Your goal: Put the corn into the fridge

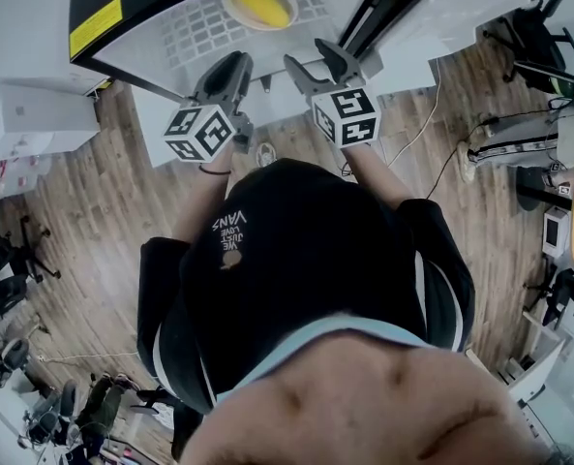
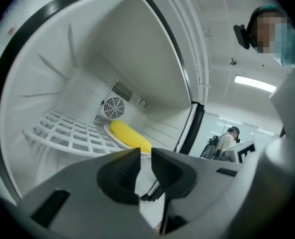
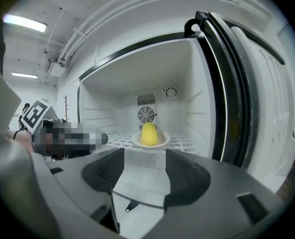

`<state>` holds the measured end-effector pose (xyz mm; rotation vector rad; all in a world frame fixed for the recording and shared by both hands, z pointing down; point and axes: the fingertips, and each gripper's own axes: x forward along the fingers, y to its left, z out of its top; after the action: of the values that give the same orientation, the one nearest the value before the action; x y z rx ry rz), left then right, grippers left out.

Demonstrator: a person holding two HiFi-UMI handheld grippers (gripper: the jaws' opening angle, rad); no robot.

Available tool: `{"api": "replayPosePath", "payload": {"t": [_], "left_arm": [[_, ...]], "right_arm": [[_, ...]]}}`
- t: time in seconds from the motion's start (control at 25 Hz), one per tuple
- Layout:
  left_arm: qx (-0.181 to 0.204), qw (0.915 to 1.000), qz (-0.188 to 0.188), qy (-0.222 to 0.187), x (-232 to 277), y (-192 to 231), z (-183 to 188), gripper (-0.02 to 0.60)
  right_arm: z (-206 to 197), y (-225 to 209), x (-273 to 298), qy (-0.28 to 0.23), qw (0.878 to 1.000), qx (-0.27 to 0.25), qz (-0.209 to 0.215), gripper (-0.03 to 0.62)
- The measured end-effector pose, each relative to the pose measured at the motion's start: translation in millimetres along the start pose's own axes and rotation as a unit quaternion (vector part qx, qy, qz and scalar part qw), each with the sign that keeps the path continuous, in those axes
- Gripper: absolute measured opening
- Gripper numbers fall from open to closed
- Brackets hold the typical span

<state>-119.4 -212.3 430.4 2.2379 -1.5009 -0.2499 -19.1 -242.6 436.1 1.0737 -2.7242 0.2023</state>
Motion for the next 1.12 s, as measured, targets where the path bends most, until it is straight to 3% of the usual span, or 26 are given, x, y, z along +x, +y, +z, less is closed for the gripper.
{"api": "replayPosePath", "payload": {"t": [0.28,0.72,1.12], "left_arm": [[0.037,0.999,0.025,0.002,-9.8,-6.4,-9.1,0.067],[0.044,0.9983,0.039,0.0,-19.5,-20.1,-24.6,0.067],[0.048,0.9979,0.044,0.002,-34.6,-31.2,-36.9,0.067]], "right_arm": [[-6.3,5.3,-11.2,0.004,1.0,-0.001,0.011,0.265],[-21.5,8.1,-30.0,0.009,1.0,0.006,0.019,0.258],[-27.6,17.9,-47.3,0.009,1.0,0.003,0.022,0.205]]}}
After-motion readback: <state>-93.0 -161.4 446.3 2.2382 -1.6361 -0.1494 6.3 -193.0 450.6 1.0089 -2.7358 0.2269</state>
